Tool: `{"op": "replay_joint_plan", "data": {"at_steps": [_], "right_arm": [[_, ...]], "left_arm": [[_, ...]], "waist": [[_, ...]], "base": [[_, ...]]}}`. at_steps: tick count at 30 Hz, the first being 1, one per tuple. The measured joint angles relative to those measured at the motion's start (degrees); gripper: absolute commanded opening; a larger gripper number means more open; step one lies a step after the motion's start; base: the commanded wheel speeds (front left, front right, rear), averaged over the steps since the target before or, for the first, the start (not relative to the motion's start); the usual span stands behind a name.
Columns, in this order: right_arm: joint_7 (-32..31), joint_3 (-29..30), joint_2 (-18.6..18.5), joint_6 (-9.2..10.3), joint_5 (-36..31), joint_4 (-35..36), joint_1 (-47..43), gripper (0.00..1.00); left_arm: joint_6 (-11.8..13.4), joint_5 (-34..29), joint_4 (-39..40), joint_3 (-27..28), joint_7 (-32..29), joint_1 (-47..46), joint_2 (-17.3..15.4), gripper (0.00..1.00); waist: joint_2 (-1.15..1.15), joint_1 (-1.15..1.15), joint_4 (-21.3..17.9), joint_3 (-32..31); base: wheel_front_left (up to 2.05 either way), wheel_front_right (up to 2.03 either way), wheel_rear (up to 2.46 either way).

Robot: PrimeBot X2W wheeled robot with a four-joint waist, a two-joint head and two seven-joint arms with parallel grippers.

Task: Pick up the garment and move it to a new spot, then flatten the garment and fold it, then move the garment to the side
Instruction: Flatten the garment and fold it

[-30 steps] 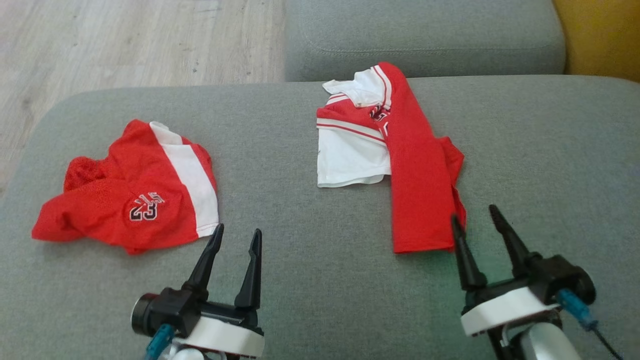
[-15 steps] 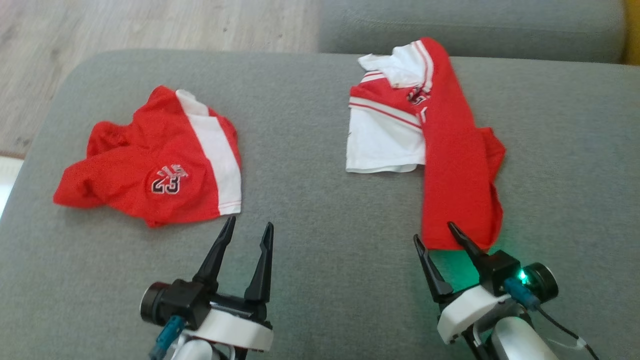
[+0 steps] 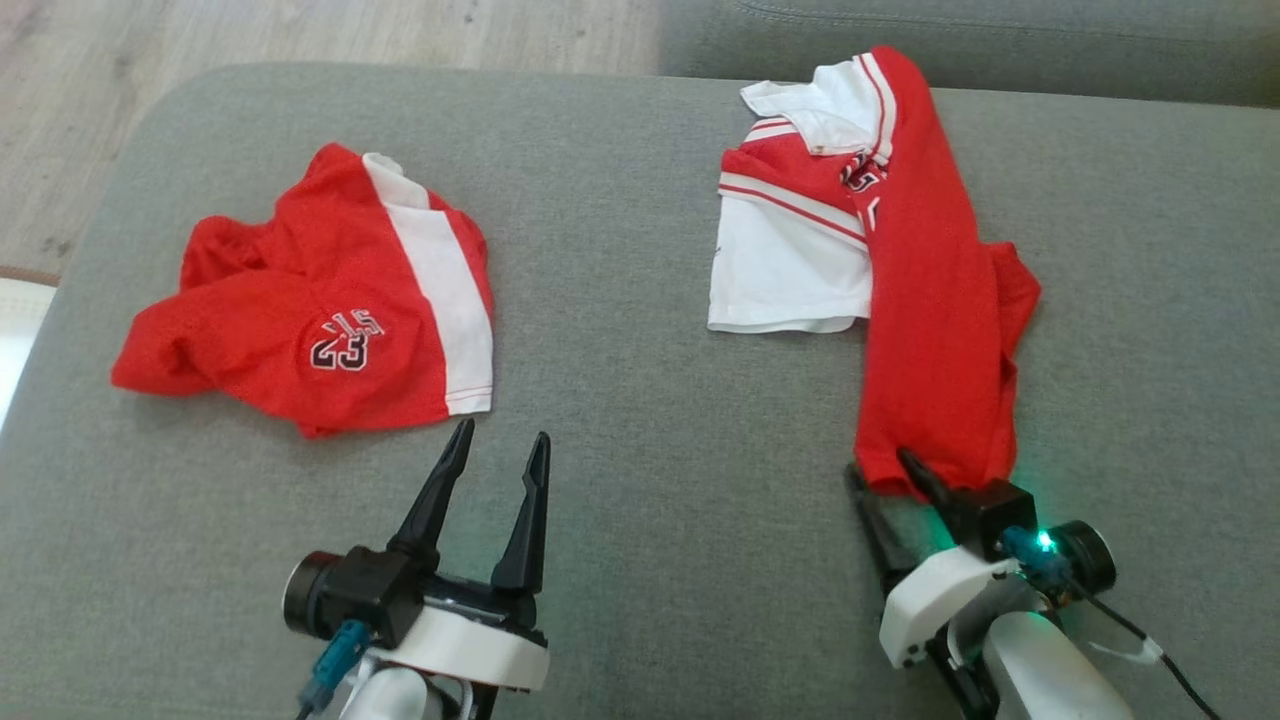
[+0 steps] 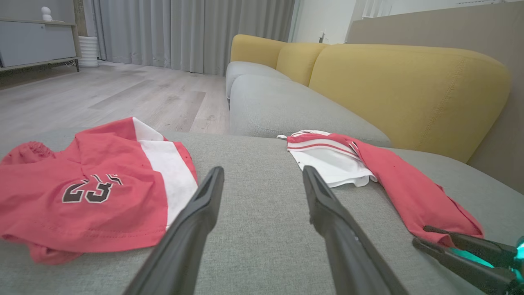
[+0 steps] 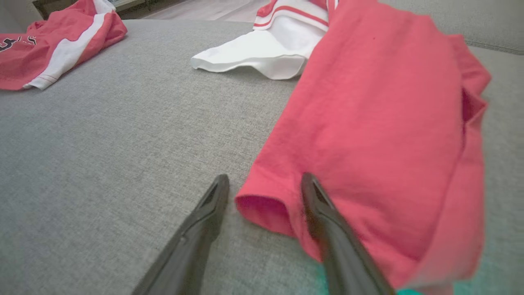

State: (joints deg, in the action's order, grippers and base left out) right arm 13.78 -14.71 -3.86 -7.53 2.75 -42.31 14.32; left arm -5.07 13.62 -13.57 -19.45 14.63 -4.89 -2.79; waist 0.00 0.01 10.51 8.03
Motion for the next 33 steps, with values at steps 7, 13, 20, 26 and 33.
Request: {"op": "replay_joint_plan", "data": {"at_steps": [7,13,20,26,33], "right_arm": [[0.1,-1.5,-0.9,0.0,1.5,1.1,1.5,0.0],[0.4,1.3,-6.9,0.0,3.3,10.9,2.1,0.0],[-3.8,4.3,-19.2,0.0,7.9,23.4,12.6,0.0],[-9.1,6.9,-27.9,0.0,10.1,27.3,22.8,0.0],[-12.9,8.8,-35.6,0.0,9.5,21.7,29.8,0.0]], "left_arm": [[0.0,0.0,-0.5,0.6,0.0,-0.1,0.0,1.0],[0.0,-0.1,-0.6,-0.2,0.0,0.1,0.0,1.0],[-0.3,-0.6,-0.4,-0.4,0.0,0.3,0.0,1.0],[-0.6,-0.5,-0.4,-1.1,0.0,-1.1,0.0,1.0],[-0.6,0.6,0.1,-3.2,0.0,-4.8,0.0,1.0]], "waist": [[0.0,0.0,-2.3,-1.5],[0.0,-0.02,-3.4,-3.1],[0.0,-0.01,-3.6,-1.5],[0.0,0.0,-1.5,1.0],[0.0,0.0,3.6,4.3]], "base": [[0.0,0.0,0.0],[0.0,0.0,0.0],[0.0,0.0,0.0],[0.0,0.0,0.0],[0.0,0.0,0.0]]}}
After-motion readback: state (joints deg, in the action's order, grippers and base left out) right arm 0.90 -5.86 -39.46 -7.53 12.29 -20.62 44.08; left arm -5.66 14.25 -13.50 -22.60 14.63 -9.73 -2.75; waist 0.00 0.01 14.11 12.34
